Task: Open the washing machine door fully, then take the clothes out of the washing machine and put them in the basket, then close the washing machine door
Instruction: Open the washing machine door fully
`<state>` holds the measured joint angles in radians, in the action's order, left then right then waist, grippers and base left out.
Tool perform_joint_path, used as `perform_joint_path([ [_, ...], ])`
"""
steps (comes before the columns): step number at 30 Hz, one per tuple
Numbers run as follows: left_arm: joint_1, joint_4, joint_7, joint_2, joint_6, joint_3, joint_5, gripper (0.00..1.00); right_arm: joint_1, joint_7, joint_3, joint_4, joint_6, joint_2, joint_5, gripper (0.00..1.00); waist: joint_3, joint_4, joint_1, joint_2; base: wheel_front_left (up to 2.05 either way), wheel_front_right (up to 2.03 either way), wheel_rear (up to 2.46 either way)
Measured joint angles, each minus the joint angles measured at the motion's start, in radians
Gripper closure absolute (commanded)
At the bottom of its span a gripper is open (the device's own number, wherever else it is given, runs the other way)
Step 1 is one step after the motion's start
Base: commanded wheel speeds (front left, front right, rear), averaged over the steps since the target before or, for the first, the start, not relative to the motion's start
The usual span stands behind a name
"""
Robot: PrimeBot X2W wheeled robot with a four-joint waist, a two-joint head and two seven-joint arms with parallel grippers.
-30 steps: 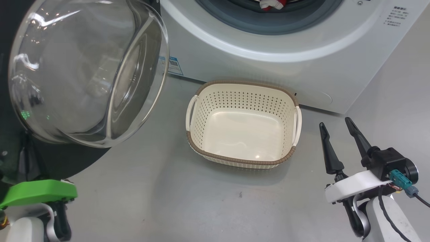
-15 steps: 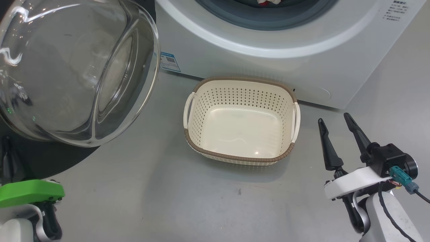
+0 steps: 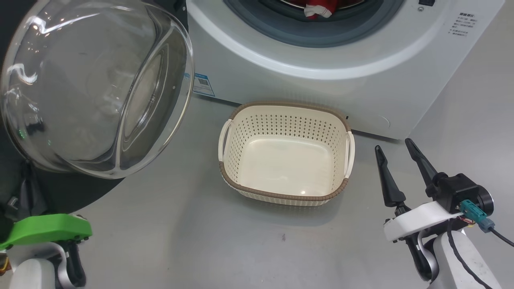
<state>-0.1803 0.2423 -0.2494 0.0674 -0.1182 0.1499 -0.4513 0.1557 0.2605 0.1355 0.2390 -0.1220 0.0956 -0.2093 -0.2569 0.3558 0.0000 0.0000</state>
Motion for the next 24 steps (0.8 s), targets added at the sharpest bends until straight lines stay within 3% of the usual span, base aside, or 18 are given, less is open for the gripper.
perform_joint_path([
  [24,0.23,-0.137,-0.002,-0.019,0.015,-0.191,0.083,1.0,-0.065,0.0,0.031,0.017,0.0,-0.028,-0.028,0.0,0.129,-0.066,0.0,0.0,0.0,0.0,0.0],
])
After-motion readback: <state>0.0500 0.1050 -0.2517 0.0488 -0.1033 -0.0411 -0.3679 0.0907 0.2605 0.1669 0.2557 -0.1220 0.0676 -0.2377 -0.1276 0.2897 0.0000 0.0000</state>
